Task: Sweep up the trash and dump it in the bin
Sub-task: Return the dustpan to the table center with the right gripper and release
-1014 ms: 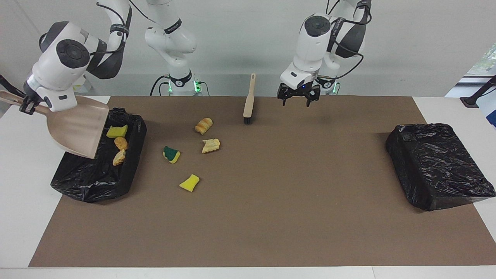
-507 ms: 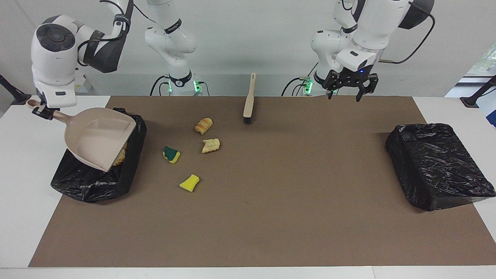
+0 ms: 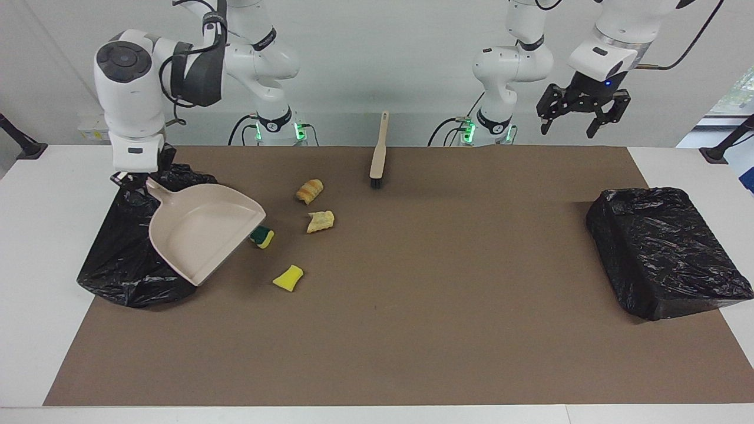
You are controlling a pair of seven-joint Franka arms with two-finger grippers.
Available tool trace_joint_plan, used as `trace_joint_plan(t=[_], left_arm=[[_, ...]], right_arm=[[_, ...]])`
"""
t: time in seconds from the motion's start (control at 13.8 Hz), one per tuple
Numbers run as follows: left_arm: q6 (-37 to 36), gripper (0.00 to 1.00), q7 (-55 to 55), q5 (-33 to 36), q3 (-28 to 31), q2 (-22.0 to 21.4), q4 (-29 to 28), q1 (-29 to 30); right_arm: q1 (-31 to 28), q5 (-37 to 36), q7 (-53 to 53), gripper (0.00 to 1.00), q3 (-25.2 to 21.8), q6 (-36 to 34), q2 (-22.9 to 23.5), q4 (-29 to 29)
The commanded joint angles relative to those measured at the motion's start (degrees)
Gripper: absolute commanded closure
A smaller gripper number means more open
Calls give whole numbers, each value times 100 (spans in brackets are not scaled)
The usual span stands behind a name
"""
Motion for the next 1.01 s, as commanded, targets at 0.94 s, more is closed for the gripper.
trace_joint_plan(t=[0.94], left_arm=[[-360, 0, 537, 93, -66, 392, 671, 213]], right_arm=[[2688, 2707, 6990, 100, -12, 697, 1164, 242]])
